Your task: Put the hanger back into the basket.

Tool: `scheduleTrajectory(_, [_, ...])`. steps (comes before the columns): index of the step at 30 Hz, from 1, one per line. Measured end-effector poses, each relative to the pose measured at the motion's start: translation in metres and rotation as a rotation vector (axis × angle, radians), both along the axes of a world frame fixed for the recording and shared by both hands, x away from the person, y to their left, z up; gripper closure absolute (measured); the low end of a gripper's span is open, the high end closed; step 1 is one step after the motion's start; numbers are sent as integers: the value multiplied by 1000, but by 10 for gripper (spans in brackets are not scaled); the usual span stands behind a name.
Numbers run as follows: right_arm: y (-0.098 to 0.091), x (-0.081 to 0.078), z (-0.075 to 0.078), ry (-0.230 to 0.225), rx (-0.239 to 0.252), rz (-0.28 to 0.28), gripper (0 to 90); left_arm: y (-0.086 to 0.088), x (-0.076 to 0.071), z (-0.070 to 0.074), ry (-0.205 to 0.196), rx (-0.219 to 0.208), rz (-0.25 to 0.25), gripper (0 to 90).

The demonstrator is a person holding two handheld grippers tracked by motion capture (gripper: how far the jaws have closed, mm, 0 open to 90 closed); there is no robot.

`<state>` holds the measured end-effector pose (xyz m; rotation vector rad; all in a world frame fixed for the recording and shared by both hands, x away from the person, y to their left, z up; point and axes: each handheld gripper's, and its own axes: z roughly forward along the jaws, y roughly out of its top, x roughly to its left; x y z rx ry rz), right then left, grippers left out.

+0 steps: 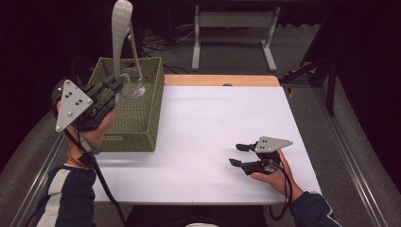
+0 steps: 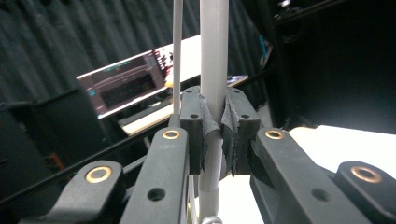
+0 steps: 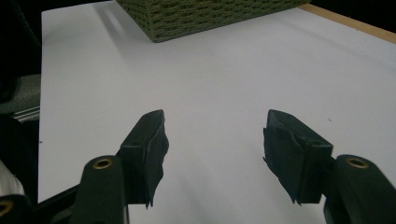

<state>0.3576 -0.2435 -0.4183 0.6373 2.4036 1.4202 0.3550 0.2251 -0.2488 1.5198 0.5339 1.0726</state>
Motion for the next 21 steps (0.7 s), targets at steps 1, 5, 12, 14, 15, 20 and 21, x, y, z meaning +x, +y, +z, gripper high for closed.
scheduleTrajectory(1, [0, 0, -1, 3, -3, 3, 395, 3, 3, -3, 5, -1, 8, 804])
scheduleTrajectory(5, [3, 0, -2, 9, -15, 16, 394, 6, 12, -13, 3, 47, 69, 804])
scheduleTrajectory(12, [7, 0, -6, 18, -50, 37, 389, 10, 42, -39, 38, 130, 107, 804])
scheduleTrajectory(14, [8, 0, -7, 20, -50, 42, 388, 14, 52, -47, 45, 156, 116, 804])
scheduleTrajectory(15, [8, 0, -7, 22, -51, 46, 388, 15, 55, -50, 47, 159, 118, 804])
scheduleTrajectory(20, [10, 1, -11, 29, -69, 51, 386, 22, 70, -60, 41, 211, 143, 804])
scheduleTrajectory(21, [11, 1, -12, 37, -69, 53, 386, 24, 74, -62, 43, 218, 146, 804])
